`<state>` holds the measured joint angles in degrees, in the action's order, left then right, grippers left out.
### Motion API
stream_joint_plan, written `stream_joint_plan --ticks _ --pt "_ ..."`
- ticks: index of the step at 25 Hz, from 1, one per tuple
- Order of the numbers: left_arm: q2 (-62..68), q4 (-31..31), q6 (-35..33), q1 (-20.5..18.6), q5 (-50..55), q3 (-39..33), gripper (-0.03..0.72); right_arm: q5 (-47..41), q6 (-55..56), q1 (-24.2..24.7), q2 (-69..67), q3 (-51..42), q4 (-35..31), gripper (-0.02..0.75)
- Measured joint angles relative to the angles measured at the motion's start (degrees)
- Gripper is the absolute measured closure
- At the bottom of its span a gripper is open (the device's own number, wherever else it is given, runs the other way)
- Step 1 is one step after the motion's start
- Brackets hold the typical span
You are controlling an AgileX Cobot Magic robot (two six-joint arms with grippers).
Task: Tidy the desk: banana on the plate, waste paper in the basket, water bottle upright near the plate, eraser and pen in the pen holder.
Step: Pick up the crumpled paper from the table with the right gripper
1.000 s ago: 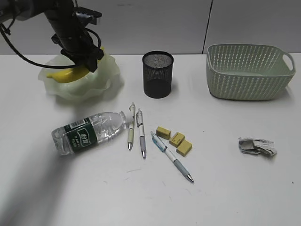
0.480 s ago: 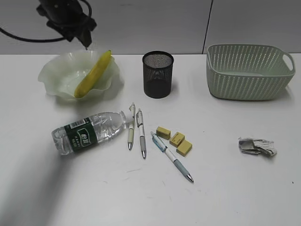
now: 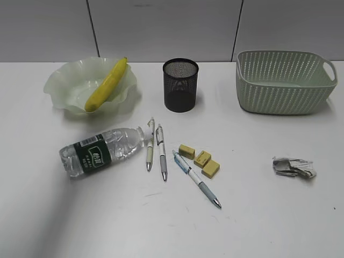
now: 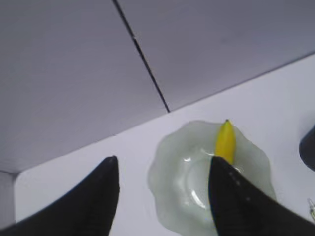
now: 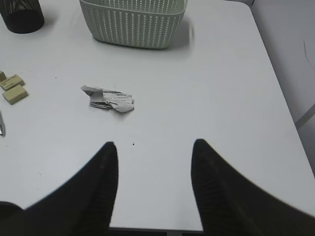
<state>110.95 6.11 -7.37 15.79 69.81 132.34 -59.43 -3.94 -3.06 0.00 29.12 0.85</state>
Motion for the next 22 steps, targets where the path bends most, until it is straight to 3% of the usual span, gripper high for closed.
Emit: stream_joint_plan --ticks 6,9,16,22 --pt "-11.74 2.16 1.58 0.0 0.01 -0.69 0.253 0.0 0.0 0.0 0.0 0.0 0.0 0.344" --pt "-17.94 2.53 2.29 0.0 -0.04 -4.55 0.253 0.0 0.0 0.0 0.0 0.0 0.0 0.344" --pt "-36.5 2.64 3.82 0.0 0.05 -28.32 0.253 0.0 0.0 0.0 0.0 0.0 0.0 0.344" --pt "-53.91 2.28 7.37 0.0 0.0 -55.37 0.258 0.0 0.0 0.0 0.0 0.0 0.0 0.344"
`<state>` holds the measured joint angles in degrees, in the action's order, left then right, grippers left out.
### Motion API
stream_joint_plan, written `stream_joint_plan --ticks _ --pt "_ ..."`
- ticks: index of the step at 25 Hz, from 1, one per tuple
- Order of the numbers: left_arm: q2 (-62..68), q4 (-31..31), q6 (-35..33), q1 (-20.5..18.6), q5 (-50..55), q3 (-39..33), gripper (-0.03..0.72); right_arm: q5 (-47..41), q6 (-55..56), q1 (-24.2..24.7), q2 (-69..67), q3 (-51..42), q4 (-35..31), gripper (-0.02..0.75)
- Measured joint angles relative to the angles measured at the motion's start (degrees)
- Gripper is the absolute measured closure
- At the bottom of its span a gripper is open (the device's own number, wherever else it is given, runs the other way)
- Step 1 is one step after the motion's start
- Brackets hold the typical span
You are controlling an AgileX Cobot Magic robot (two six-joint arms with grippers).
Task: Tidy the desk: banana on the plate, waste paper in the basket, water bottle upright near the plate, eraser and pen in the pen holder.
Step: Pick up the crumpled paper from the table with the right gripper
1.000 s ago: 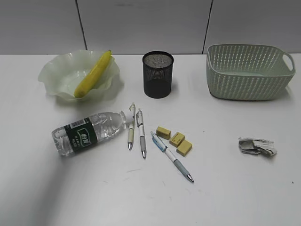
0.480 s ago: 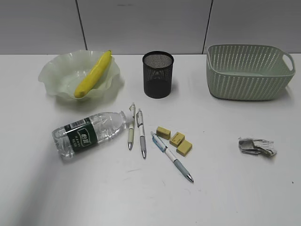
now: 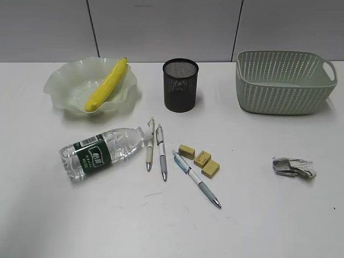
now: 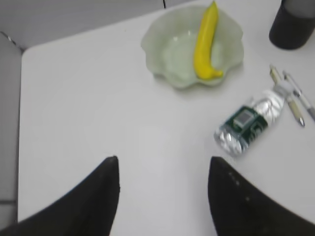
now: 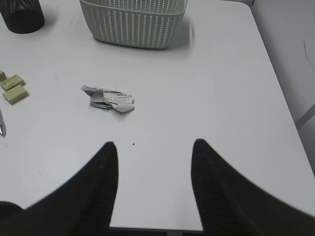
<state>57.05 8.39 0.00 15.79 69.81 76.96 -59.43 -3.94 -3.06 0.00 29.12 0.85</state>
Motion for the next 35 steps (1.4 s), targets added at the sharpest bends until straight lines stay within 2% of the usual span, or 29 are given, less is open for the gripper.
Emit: stream_joint_plan --ticks 2,7,13,17,22,30,32,35 --pt "-6.88 -0.1 0.0 0.0 -0.04 -9.56 0.258 0.0 0.0 0.0 0.0 0.0 -0.11 0.344" --pt "-24.15 -0.38 0.0 0.0 -1.44 -28.2 0.268 0.0 0.0 0.0 0.0 0.0 -0.29 0.344" --pt "-42.36 -2.86 0.0 0.0 -1.95 -40.45 0.275 0.0 -1.46 0.0 -1.52 0.05 -0.85 0.344" --pt "-51.92 -6.84 0.0 0.0 -2.14 -43.51 0.279 2.6 -5.19 0.0 -7.25 1.87 -3.13 0.344" --pt "-57.42 -7.51 0.0 0.0 -3.1 -43.82 0.283 7.04 -16.2 -0.23 -20.81 6.43 -8.74 0.344" --pt "-57.42 -8.01 0.0 0.0 -6.86 -44.77 0.283 9.97 -23.78 -6.36 -46.83 16.22 -9.69 0.34" --pt "-57.42 -7.81 0.0 0.0 -8.27 -45.91 0.283 9.91 -24.55 -8.2 -53.86 18.64 -8.62 0.305" --pt "-57.42 -7.98 0.0 0.0 -8.74 -46.15 0.283 9.95 -25.83 -9.57 -63.21 20.39 -6.8 0.206"
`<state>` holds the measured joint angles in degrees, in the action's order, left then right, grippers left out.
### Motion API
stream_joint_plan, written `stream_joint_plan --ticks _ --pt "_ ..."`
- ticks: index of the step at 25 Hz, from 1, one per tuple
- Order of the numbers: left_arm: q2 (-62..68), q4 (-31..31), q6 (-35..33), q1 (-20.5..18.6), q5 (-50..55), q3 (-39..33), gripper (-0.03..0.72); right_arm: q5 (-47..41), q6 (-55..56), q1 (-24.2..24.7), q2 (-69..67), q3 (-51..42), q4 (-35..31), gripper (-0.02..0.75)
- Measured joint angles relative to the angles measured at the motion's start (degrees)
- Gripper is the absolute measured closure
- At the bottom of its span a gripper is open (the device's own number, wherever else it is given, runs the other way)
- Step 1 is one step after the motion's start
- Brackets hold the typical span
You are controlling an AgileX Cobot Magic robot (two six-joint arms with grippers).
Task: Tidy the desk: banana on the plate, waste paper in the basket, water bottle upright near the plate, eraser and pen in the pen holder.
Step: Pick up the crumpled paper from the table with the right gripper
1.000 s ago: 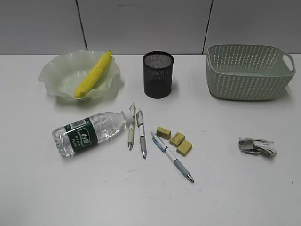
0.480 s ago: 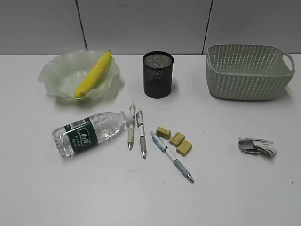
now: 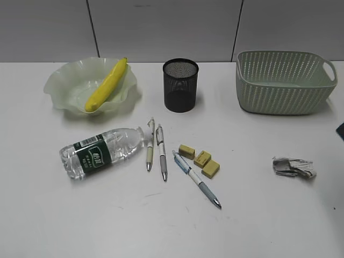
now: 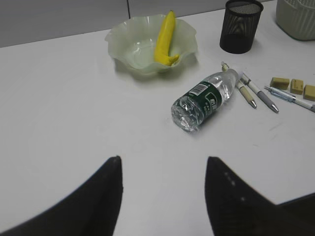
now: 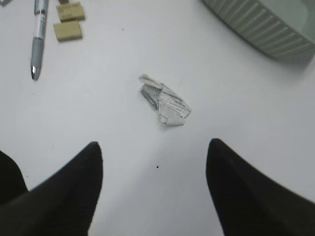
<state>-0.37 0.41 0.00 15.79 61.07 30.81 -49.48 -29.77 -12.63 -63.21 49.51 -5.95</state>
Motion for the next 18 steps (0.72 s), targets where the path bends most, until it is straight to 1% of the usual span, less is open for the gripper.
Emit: stream_joint_plan --ticks 2,5,9,18 --pt "0.0 -0.41 0.0 0.0 -0.26 0.0 0.283 0.0 -0.24 -0.16 -7.03 0.72 2.47 0.168" --pt "0.0 -0.41 0.0 0.0 -0.26 0.0 0.283 1.58 -0.36 -0.2 -16.18 1.75 4.69 0.155" --pt "0.0 -0.41 0.0 0.0 -0.26 0.0 0.283 6.26 -0.48 -0.33 -26.12 4.4 4.99 0.154" --pt "0.0 -0.41 0.0 0.0 -0.26 0.0 0.283 6.81 -0.48 -0.33 -43.78 10.62 3.63 0.153"
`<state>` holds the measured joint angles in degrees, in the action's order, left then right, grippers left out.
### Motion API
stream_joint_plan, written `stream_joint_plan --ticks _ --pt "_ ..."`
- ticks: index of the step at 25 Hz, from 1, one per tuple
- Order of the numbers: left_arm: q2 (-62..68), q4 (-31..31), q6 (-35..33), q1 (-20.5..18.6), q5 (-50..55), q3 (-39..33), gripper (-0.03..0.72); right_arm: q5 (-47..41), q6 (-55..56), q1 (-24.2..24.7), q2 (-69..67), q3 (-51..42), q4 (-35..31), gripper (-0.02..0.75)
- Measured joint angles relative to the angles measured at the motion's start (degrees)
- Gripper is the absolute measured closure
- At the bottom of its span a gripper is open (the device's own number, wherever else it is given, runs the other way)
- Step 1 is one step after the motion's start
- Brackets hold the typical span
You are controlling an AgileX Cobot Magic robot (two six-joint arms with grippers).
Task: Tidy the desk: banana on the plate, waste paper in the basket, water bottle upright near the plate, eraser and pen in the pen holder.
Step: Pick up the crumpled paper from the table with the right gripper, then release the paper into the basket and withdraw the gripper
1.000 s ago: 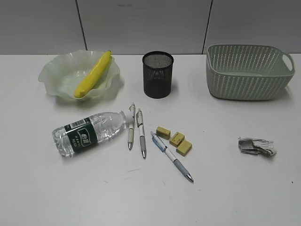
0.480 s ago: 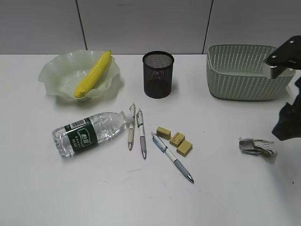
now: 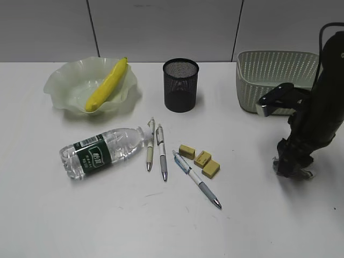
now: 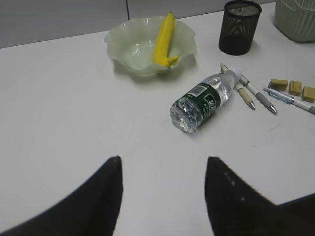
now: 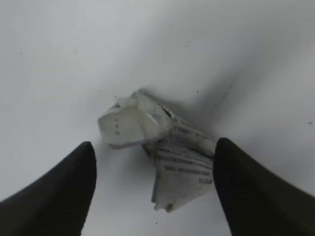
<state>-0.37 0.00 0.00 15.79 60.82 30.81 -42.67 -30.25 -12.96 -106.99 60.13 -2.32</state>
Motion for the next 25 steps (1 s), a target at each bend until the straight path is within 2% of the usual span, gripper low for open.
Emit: stream_joint_plan --ticks 2,4,5,8,11,18,25 --pt "0.0 0.0 0.0 0.0 0.0 0.0 0.283 0.0 0.13 0.0 -2.38 0.23 -0.11 0.169" --pt "0.0 0.0 0.0 0.0 0.0 0.0 0.283 0.04 0.2 0.0 -3.72 0.25 -0.11 0.246" --pt "0.0 0.0 0.0 0.0 0.0 0.0 0.283 0.04 0.2 0.0 -4.03 0.25 -0.11 0.305" --pt "0.0 0.0 0.0 0.0 0.0 0.0 0.283 -0.22 0.48 0.0 -4.13 0.54 -0.74 0.61" --pt "0.0 0.0 0.0 0.0 -0.05 0.0 0.283 -0.22 0.96 0.0 -3.26 1.23 -1.73 0.724" --pt "0.0 0.0 0.0 0.0 -0.05 0.0 0.283 1.07 1.05 0.0 8.84 4.2 -5.2 0.725" --pt "0.0 0.0 0.0 0.0 -0.05 0.0 0.283 16.85 1.05 0.0 17.66 8.64 -6.18 0.725"
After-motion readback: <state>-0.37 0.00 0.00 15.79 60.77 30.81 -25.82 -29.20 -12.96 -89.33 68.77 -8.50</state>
